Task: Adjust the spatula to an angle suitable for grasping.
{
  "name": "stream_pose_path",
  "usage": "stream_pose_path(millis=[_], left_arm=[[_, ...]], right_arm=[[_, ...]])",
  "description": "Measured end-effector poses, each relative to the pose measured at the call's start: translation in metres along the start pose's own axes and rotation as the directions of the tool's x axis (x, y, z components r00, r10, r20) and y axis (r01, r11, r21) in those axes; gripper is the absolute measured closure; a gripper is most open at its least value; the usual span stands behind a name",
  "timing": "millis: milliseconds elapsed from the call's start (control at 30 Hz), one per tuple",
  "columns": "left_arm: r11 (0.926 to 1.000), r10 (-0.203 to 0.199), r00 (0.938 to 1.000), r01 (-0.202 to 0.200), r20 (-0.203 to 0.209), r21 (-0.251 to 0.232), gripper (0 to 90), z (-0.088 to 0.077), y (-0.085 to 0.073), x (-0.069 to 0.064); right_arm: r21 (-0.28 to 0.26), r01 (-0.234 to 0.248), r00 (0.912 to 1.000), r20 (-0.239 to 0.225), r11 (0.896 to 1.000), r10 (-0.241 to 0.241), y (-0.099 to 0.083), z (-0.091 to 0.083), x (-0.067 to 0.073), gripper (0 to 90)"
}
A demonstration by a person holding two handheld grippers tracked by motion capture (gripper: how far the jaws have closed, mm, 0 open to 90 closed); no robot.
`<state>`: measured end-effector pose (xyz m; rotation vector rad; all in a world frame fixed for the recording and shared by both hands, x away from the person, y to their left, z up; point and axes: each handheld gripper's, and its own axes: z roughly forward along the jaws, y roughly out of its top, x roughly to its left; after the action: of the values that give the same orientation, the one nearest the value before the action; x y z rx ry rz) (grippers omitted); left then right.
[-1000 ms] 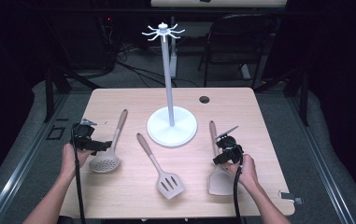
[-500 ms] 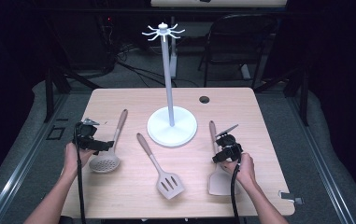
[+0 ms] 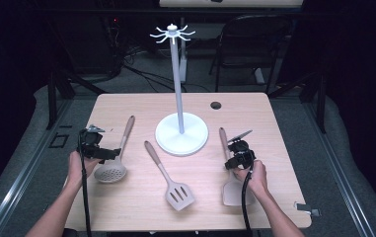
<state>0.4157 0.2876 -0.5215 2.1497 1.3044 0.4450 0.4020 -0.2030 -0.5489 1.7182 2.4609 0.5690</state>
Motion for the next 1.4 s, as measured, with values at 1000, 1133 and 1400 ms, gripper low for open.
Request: stream_pose_path(millis=[1000,1133,1400], left_arm=[[0.9995,0.004,1.0,-0.004,0.003,-0.03,0.2,-0.003,0.002,-0.003],[0.9991,-0.001,1.0,0.001,0.005,-0.043,0.2,-0.004,0.003,-0.004],[0.9986,0.012,0.9999,-0.012,0.011,-0.051,0.1,-0.005,0.005,-0.01]], right_arm=[[-0.097,-0.023,0.9972,-0.073,0.995,0.016,-0.002,-0.015,-0.002,78.8],[-0.103,0.028,0.9981,-0.052,0.994,-0.034,-0.003,-0.023,0.005,78.8],[-0.155,0.069,0.9924,-0.091,0.986,-0.084,-0.007,-0.031,0.015,78.8]])
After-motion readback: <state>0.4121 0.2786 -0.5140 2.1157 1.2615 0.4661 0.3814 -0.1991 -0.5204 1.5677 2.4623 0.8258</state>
